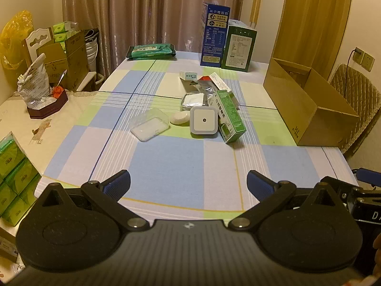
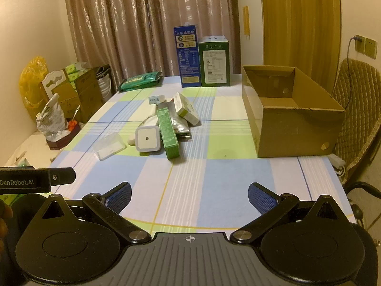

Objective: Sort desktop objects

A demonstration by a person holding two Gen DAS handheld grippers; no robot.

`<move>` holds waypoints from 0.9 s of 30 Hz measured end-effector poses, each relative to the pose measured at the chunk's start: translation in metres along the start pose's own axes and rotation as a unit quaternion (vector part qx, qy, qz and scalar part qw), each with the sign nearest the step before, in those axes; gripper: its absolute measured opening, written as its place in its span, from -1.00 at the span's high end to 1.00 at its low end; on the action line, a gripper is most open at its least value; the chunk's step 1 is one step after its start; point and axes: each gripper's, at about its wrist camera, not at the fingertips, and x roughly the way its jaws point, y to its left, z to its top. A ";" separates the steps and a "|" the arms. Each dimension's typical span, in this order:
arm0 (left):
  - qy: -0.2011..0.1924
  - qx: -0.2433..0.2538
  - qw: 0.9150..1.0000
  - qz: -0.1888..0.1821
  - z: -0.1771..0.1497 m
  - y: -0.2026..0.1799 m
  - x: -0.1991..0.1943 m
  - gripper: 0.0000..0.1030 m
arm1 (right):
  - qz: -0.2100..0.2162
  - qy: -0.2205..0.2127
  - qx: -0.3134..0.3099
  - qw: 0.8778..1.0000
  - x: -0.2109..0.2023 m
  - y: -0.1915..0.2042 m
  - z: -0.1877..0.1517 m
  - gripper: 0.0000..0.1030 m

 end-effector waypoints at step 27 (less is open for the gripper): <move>-0.015 -0.002 1.000 0.004 0.017 0.011 -0.020 -0.98 | 0.009 -0.008 0.008 1.000 -0.004 -0.002 0.008 -0.97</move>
